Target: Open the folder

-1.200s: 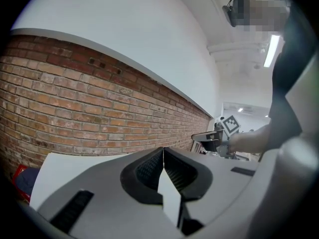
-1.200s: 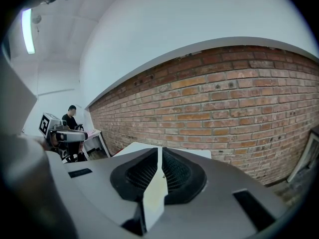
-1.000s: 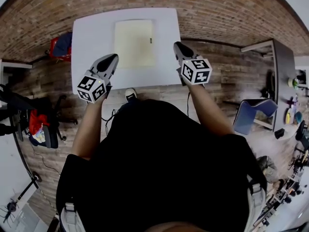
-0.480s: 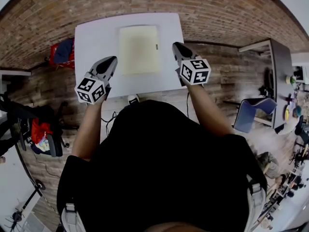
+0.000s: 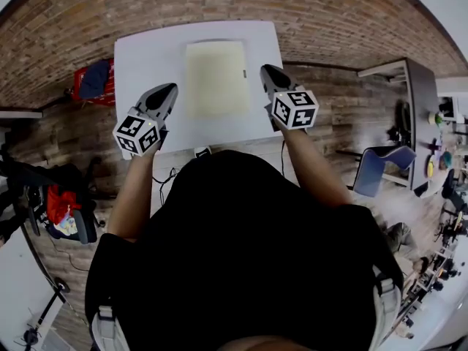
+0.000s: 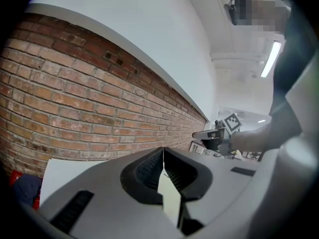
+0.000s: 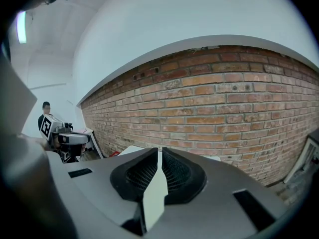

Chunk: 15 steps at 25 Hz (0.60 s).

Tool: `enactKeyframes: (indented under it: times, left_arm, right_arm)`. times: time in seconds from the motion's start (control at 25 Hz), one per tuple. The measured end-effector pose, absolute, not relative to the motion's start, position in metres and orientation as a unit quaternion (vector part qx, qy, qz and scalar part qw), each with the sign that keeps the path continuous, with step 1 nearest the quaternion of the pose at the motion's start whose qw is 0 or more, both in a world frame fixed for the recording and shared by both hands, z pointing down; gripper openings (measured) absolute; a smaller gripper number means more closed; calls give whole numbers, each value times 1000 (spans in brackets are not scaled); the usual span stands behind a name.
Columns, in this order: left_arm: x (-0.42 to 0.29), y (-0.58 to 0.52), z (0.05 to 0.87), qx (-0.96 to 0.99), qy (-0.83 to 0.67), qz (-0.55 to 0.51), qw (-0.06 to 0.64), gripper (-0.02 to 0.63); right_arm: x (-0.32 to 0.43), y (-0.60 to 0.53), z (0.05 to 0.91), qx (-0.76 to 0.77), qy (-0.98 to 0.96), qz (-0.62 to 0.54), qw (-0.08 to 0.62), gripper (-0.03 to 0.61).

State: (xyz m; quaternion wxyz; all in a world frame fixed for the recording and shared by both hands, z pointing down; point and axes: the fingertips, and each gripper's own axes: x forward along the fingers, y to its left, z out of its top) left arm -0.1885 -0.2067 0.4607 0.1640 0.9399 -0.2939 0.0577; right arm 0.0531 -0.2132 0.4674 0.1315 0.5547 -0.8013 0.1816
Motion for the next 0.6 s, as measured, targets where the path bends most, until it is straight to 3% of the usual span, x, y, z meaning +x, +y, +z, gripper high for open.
enactKeyframes:
  times: [0.6]
  left_arm:
    - [-185,-226,471,940,-286,64,174,15]
  right_arm:
    - [56,-221,482,562,-793,197,130,49]
